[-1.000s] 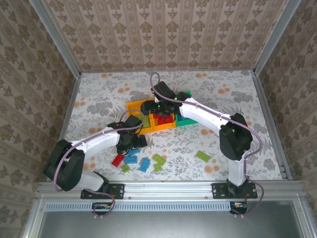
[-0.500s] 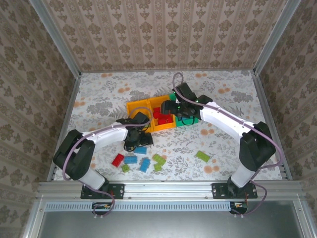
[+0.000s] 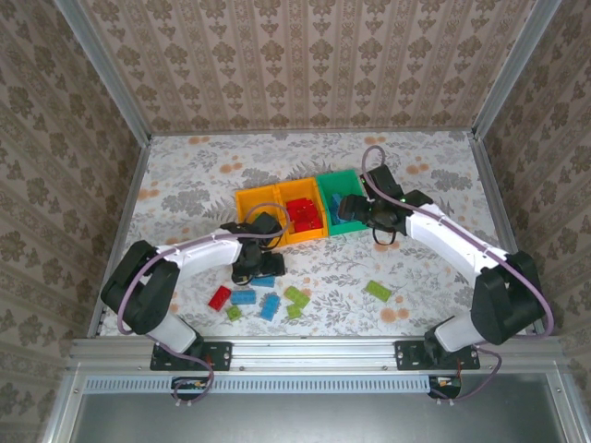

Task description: Sort the legos into containers by color

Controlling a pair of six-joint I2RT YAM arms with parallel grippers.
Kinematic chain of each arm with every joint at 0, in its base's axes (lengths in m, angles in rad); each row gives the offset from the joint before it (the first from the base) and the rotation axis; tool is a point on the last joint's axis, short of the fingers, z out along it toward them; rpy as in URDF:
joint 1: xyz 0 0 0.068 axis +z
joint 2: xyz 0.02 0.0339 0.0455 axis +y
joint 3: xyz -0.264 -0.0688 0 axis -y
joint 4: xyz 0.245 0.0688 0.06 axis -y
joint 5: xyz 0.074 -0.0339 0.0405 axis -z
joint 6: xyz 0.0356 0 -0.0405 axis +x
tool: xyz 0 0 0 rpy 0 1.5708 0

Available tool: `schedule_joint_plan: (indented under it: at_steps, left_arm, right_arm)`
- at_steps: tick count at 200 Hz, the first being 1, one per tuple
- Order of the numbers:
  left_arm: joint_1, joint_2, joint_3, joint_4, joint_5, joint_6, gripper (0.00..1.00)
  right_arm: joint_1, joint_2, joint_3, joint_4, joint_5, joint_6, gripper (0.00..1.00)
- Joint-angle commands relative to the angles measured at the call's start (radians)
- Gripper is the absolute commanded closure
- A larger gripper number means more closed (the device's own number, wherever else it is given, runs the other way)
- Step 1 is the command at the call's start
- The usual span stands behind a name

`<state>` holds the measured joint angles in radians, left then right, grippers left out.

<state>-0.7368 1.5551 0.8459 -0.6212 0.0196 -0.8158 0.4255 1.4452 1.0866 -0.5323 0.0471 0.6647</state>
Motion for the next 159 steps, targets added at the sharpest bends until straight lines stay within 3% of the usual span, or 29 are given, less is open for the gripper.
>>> schedule_joint_plan:
  at_steps: [1,59,159]
  left_arm:
    - [-0.023,0.003,0.025,-0.052,-0.020,0.067,0.12]
    - [-0.071,0.024,0.033,-0.066,-0.050,0.114,0.14]
    - [-0.071,0.068,0.077,-0.052,-0.055,0.118,0.42]
  right_arm:
    - [-0.013,-0.047,-0.030,-0.041,0.020,0.001,0.10]
    - [-0.035,-0.048,-0.054,-0.049,0.018,0.015,0.10]
    - [-0.057,-0.103,-0.074,-0.065,0.023,0.016,0.10]
